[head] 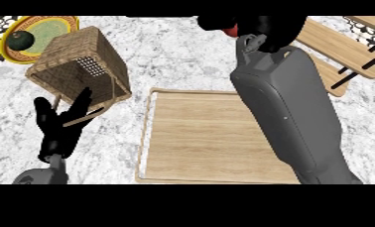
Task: Pick the bell pepper from the tray and place it in the tiered shelf
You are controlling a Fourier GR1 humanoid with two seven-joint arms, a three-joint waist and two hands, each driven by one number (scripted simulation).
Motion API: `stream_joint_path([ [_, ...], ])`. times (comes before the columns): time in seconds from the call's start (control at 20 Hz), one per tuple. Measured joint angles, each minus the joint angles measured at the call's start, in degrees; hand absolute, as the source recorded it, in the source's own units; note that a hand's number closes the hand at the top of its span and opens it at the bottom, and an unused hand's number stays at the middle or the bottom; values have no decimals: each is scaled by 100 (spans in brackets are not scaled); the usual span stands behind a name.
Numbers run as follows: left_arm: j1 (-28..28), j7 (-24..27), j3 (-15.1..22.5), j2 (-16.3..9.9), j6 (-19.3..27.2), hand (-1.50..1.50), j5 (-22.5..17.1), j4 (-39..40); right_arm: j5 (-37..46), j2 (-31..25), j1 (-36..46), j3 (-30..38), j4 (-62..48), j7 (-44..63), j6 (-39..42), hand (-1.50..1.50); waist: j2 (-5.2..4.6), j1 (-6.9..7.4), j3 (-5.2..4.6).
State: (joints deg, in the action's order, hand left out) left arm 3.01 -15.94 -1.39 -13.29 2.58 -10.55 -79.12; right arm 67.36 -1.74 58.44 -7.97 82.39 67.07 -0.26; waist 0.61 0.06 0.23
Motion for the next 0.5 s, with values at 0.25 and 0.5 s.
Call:
stream_joint_path([
  [0.25,-23,122,-32,18,-12,0,31,49,165,-212,614,591,56,-27,420,150,1,-26,7],
  [0.5,8,-65,-25,25,22,0,39,-40,161,-691,1155,1349,-256,-258,686,150,-18,-6,0],
])
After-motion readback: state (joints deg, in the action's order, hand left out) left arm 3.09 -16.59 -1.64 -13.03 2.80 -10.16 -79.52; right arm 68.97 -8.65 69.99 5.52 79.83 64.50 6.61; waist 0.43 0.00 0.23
